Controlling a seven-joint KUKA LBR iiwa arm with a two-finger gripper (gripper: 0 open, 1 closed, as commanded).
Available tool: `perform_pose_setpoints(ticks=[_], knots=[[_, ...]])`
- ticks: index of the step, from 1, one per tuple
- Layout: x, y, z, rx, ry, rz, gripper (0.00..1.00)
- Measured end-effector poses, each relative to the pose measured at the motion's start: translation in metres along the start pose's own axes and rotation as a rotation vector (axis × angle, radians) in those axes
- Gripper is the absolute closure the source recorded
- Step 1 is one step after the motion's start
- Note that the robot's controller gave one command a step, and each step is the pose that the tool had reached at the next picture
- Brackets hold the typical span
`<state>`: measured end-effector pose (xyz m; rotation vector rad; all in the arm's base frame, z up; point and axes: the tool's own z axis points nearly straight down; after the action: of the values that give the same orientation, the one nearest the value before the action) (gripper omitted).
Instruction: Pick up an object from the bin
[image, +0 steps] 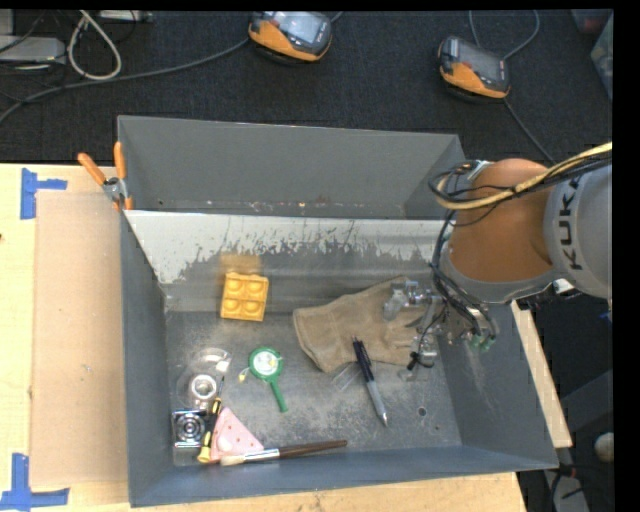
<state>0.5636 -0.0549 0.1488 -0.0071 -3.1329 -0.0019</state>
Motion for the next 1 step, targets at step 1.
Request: perform_pose_setpoints(ticks=[1], knots=[[-0.0018,0.0004,-0.0045,0.001,-0.008,-0.003,0.00]])
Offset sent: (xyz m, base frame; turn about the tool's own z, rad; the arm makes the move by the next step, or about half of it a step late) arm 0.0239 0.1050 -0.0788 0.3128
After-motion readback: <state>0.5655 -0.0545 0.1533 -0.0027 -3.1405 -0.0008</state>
